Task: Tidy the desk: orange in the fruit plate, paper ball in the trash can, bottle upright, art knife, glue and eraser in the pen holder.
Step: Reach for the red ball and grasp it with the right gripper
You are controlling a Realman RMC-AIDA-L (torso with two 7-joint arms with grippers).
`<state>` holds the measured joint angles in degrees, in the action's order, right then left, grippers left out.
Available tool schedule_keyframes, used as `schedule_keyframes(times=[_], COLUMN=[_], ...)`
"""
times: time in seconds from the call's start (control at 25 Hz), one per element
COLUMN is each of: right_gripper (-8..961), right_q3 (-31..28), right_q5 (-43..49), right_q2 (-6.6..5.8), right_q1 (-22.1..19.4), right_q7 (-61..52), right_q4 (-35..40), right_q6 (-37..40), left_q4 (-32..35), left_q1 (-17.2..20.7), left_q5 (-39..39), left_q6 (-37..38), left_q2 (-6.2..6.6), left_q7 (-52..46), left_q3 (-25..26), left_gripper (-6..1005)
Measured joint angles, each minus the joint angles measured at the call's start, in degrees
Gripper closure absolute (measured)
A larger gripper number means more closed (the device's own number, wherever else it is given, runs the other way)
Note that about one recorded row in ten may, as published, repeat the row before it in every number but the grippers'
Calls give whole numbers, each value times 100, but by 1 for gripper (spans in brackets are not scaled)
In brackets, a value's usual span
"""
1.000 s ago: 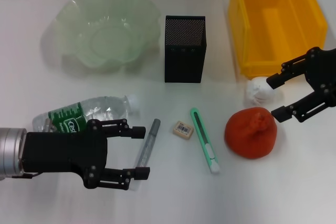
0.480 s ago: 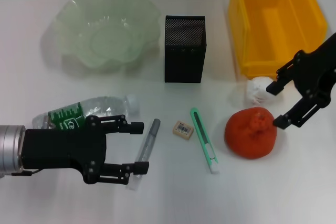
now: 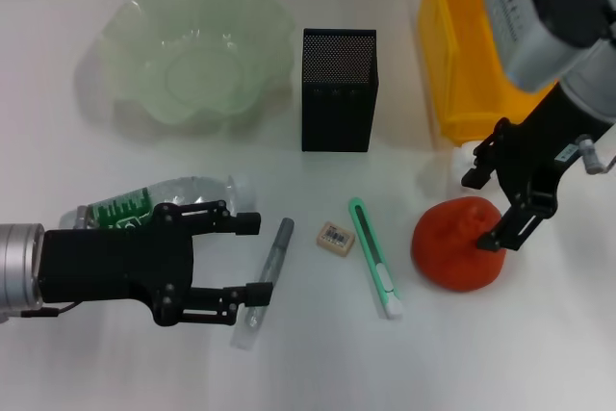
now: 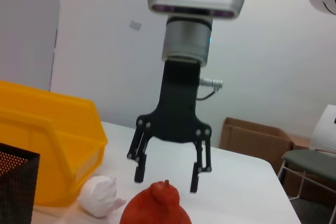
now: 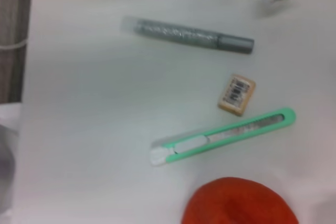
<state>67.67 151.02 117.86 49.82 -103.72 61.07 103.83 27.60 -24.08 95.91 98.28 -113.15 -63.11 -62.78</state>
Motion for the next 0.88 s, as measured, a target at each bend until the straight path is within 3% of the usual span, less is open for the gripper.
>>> schedule_keyframes(times=[0.72, 0.88], right_gripper=[236, 351], right_q3=[362, 326], right_q5=[282, 256], right_q2=[116, 116], right_q1=[-47, -92], right_q7=[80, 89], right_q4=[-713, -696], right_q6=[-906, -908], left_q4=[6, 10], left_q1=[8, 9], left_q5=[7, 6], left_q6=[-12, -9], left_q2=[35, 42], left_q7=[-70, -70], left_q3=[12, 11], left_gripper=[230, 232])
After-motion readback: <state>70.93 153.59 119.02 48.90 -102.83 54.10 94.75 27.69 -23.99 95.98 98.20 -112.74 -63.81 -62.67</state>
